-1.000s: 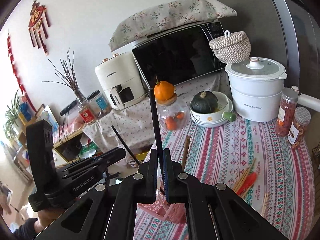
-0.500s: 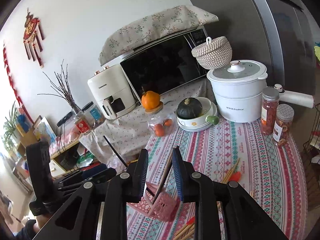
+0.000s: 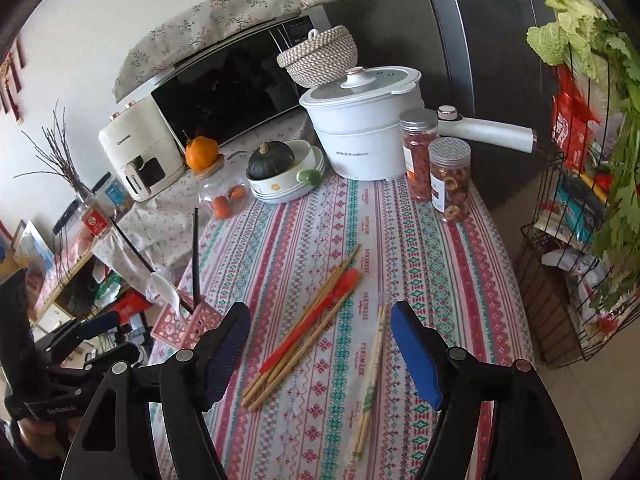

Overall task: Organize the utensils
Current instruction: 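Move the left tool over the remaining wooden chopsticks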

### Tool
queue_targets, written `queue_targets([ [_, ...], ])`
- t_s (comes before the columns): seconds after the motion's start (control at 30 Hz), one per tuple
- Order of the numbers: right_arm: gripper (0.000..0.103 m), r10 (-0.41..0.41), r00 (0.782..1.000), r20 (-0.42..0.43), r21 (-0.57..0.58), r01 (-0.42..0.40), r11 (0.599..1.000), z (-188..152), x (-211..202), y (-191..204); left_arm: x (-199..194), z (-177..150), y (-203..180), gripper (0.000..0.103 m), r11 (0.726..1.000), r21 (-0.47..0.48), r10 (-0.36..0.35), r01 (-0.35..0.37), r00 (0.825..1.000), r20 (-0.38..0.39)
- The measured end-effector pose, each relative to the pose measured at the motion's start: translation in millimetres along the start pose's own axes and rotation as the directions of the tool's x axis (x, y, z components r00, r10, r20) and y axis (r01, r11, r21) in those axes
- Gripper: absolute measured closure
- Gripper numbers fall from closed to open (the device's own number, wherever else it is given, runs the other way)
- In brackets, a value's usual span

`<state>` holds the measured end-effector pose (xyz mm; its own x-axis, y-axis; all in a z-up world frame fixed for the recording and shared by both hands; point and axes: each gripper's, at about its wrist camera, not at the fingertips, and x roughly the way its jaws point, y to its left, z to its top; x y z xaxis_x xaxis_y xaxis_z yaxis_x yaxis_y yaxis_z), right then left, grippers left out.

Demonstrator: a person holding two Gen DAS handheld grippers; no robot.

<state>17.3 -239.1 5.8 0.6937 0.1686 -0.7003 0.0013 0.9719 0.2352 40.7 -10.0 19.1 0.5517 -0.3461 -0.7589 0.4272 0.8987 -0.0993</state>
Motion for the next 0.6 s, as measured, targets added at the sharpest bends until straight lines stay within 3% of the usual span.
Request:
queue_targets([
  [0.33, 0.023, -0.154, 0.974, -0.165, 0.011, 0.158, 0.987, -18.2, 13.1, -62.7, 32.7, -1.6, -53.5, 0.017, 0.999, 0.035, -0.006, 0.011, 0.991, -0.137],
  [0.53, 0.023, -0.156, 0.960, -0.232, 0.053, 0.173, 0.983, -18.9, 24.9, -86.0, 83.5, 12.2, -79.1, 0.017, 1.000, 0.005, -0.011, 0.013, 0.973, -0.232],
  [0.6, 0.022, -0.158, 0.955, -0.249, 0.066, 0.180, 0.982, -19.5, 29.6, -92.0, 104.9, 15.9, -84.2, 0.024, 1.000, -0.021, -0.019, 0.015, 0.965, -0.261],
])
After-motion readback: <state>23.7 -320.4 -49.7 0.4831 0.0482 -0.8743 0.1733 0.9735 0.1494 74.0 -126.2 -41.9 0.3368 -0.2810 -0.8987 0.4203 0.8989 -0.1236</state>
